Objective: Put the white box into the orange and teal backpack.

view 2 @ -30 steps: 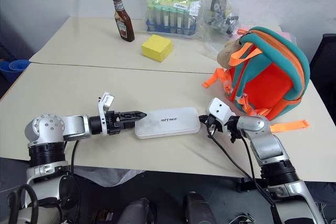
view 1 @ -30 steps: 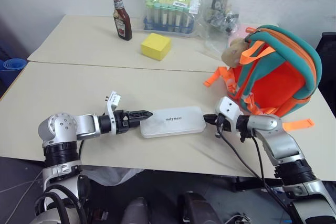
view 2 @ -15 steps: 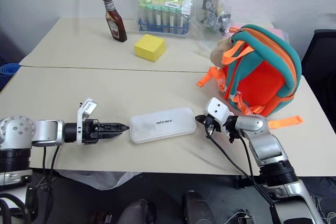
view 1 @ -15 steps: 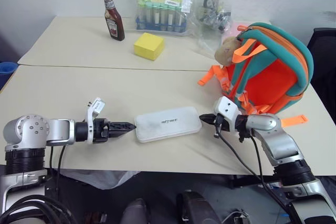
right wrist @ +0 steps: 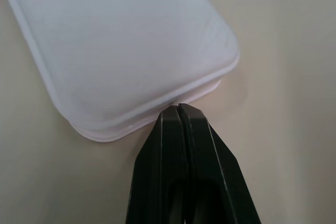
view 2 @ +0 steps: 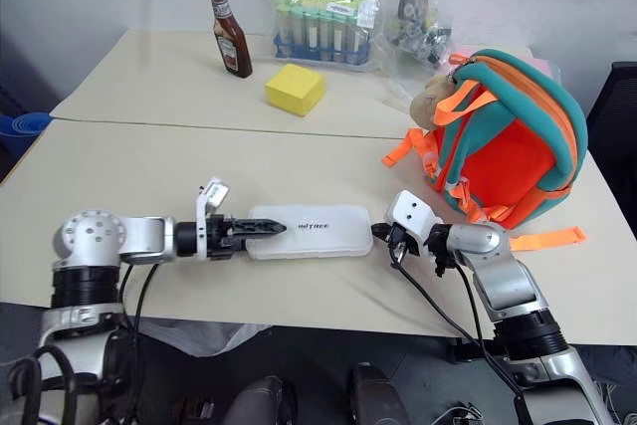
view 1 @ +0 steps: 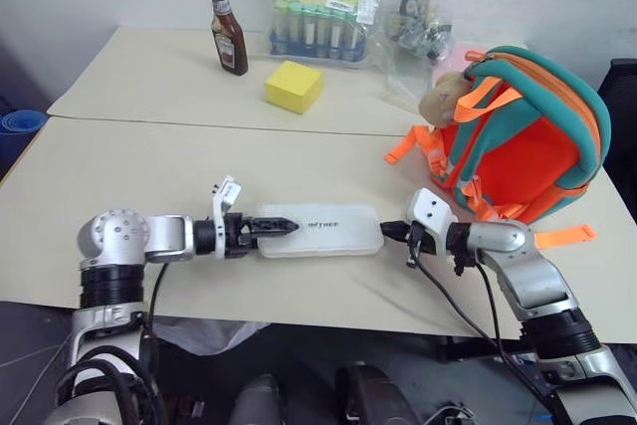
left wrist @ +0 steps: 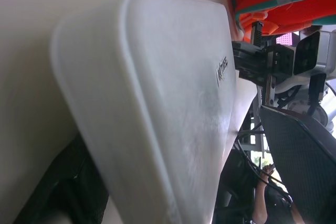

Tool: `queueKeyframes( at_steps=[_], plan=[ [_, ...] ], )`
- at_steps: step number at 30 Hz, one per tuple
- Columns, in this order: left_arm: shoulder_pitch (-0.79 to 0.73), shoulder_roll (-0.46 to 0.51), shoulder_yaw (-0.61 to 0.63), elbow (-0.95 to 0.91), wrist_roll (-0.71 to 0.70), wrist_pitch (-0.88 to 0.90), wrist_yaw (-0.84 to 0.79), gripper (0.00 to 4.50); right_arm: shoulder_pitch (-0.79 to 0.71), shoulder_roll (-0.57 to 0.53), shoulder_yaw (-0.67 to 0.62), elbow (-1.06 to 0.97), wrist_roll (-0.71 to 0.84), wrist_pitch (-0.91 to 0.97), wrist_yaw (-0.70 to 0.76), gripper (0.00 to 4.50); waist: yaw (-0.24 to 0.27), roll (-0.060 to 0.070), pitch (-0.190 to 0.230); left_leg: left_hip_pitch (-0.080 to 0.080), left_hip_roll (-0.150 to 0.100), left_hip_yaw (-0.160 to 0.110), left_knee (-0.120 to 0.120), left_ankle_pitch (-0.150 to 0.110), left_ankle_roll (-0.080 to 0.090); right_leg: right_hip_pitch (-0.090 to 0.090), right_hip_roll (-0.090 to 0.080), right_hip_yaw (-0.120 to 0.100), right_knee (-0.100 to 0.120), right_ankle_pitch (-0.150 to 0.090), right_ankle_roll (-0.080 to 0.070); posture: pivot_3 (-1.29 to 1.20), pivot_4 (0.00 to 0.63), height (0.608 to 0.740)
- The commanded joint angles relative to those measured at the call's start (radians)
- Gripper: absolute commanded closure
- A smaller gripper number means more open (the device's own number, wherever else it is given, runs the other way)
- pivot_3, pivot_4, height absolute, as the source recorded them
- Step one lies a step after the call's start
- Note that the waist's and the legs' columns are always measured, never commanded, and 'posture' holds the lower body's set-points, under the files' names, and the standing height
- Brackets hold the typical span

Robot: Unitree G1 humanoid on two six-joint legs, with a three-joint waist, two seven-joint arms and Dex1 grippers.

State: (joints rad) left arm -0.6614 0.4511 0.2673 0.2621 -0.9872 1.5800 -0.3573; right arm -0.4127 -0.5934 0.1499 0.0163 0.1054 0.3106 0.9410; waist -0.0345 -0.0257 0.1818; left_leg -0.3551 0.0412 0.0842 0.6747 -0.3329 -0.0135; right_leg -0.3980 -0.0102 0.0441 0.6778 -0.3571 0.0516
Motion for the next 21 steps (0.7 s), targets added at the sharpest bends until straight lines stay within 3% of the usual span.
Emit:
queueKeyframes(
  at_steps=[1, 4, 7, 11, 15, 21],
  plan=[
    [-0.016, -0.023, 0.011, -0.001, 0.017, 0.025, -0.011, 0.22, -0.004, -0.006, -0.012, -0.028, 0.015, -0.008, 0.004, 4.5, 0.0, 0.0, 0.0, 0.0, 0.0, 0.0, 0.0, 0.0, 0.0, 0.0, 0.0, 0.0, 0.0, 0.0, 0.0, 0.0, 0.15, 0.74],
    [-0.032, -0.032, 0.035, 0.005, 0.021, 0.034, -0.013, 0.22, -0.005, -0.004, -0.011, -0.022, 0.012, -0.011, 0.003, 4.5, 0.001, 0.0, 0.0, 0.0, 0.0, 0.0, 0.0, 0.0, 0.0, 0.0, 0.0, 0.0, 0.0, 0.0, 0.0, 0.0, 0.15, 0.74],
    [-0.034, -0.006, 0.042, -0.001, -0.005, 0.034, -0.04, 0.8, -0.002, -0.002, -0.011, -0.021, 0.011, -0.012, -0.001, 4.5, -0.001, 0.0, 0.0, 0.0, 0.0, 0.0, 0.0, 0.0, 0.0, 0.0, 0.0, 0.0, 0.0, 0.0, 0.0, 0.0, 0.15, 0.74],
    [-0.028, 0.04, 0.044, -0.017, -0.083, 0.034, -0.07, 1.99, 0.005, -0.001, -0.014, -0.02, 0.013, -0.013, -0.006, 4.5, -0.004, 0.0, 0.0, 0.0, 0.0, 0.0, -0.001, 0.0, -0.001, 0.0, 0.0, 0.0, 0.0, 0.0, 0.0, 0.0, 0.15, 0.74],
    [-0.015, 0.026, 0.037, -0.055, -0.124, 0.034, -0.06, 3.12, 0.017, -0.004, -0.025, -0.03, 0.018, 0.005, -0.016, 4.5, -0.002, 0.0, 0.0, 0.0, 0.0, -0.001, -0.001, 0.0, -0.001, 0.0, 0.0, 0.0, -0.001, 0.0, 0.0, 0.0, 0.15, 0.74],
    [-0.005, -0.07, 0.069, -0.095, -0.172, 0.034, 0.022, 3.15, 0.091, -0.046, -0.113, -0.099, 0.07, 0.099, -0.038, 4.5, 0.009, 0.0, 0.0, -0.001, 0.0, -0.001, -0.001, 0.0, -0.001, 0.0, 0.0, -0.001, -0.002, 0.0, 0.0, 0.0, 0.15, 0.74]
  ],
)
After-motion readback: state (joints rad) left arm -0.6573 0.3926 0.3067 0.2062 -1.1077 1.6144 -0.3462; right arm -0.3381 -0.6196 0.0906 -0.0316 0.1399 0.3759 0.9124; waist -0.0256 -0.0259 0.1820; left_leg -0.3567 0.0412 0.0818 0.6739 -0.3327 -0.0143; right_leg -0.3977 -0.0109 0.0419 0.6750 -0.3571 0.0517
